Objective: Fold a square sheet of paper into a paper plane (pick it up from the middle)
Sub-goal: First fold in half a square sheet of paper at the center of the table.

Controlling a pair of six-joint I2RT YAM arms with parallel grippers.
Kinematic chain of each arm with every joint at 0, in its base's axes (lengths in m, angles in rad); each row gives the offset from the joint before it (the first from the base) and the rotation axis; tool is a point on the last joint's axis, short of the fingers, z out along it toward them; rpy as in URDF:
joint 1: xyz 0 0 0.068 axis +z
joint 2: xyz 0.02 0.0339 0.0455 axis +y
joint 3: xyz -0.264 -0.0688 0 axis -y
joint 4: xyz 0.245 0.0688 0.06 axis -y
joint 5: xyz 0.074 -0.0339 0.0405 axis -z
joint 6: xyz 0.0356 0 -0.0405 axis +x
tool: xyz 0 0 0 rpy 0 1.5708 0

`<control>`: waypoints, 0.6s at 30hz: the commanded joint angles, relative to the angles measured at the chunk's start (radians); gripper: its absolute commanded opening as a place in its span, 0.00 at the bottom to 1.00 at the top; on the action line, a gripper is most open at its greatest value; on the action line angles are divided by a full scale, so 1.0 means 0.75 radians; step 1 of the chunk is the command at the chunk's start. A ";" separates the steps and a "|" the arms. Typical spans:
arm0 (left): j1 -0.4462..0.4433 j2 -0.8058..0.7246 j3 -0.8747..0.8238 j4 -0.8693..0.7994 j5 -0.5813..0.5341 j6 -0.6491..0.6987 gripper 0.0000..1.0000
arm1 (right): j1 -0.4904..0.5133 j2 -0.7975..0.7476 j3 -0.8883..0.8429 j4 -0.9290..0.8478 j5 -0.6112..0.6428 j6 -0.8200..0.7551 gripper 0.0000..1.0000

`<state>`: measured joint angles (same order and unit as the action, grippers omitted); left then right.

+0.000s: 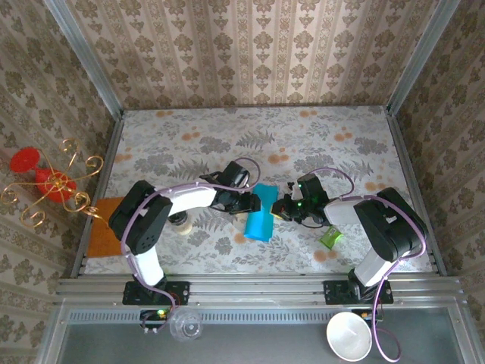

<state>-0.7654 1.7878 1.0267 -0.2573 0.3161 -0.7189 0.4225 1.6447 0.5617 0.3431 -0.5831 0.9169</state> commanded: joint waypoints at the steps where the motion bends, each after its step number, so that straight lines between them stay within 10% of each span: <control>1: -0.005 0.036 0.041 -0.061 -0.016 0.039 0.50 | -0.008 -0.041 0.028 -0.050 -0.004 -0.005 0.12; 18: -0.034 0.156 0.095 -0.192 -0.071 0.189 0.39 | -0.145 -0.447 -0.014 -0.458 0.366 -0.026 0.22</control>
<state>-0.7670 1.8408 1.0901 -0.3489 0.2905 -0.6231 0.3275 1.3331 0.5655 0.0525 -0.3656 0.8906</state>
